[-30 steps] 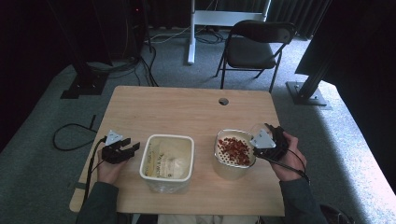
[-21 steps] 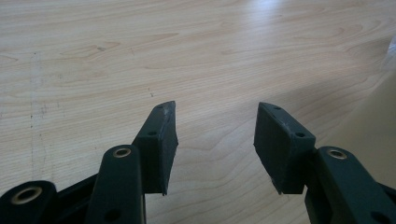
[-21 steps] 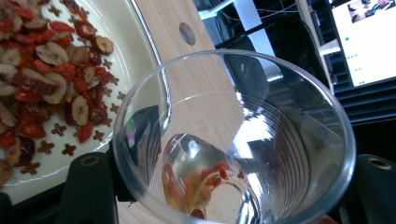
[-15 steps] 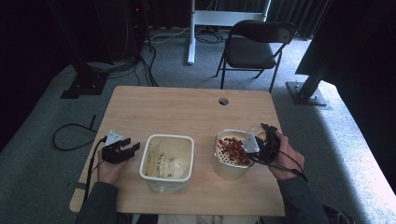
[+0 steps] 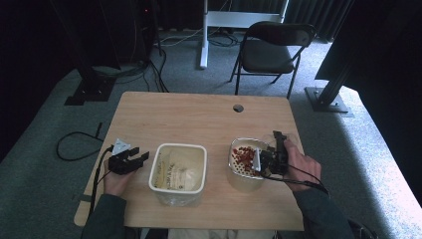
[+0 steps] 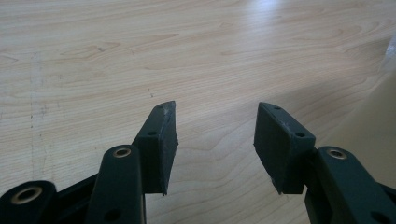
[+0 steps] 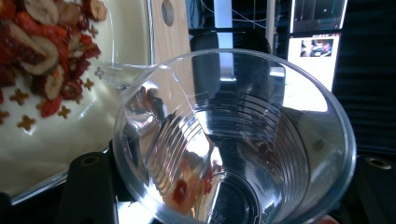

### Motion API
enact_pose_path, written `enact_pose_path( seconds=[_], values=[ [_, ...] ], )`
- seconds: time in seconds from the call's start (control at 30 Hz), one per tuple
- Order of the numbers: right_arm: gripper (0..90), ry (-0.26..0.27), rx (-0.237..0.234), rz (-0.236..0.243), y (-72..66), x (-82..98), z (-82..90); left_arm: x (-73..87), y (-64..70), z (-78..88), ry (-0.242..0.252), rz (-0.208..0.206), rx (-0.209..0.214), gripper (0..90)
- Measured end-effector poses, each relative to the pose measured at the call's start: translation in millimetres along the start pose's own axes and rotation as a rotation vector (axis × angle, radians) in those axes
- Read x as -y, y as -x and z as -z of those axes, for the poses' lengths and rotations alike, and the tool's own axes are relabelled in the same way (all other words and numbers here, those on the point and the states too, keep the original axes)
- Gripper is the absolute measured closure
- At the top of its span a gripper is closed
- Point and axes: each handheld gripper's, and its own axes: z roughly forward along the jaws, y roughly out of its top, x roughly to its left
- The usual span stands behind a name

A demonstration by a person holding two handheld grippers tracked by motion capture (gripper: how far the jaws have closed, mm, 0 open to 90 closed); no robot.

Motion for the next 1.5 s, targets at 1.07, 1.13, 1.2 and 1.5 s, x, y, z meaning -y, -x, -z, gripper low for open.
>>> enact_pose_path(
  seconds=[1.07,1.13,1.2,1.5],
  values=[
    [31.5,-0.067,0.173,0.215,-7.7,-7.3,1.4,0.0,0.5,-0.3,0.000,-0.002,0.004,49.9],
    [31.5,-0.065,0.173,0.214,-8.1,-7.9,1.3,0.1,0.6,-0.5,-0.001,-0.002,0.004,49.9],
    [31.5,-0.067,0.175,0.217,-8.5,-8.4,0.9,0.0,0.6,-0.5,-0.001,-0.003,0.006,49.9],
    [31.5,-0.054,0.169,0.224,-10.4,-11.2,2.4,0.0,0.7,-0.4,-0.001,-0.004,0.006,49.9]
  ],
)
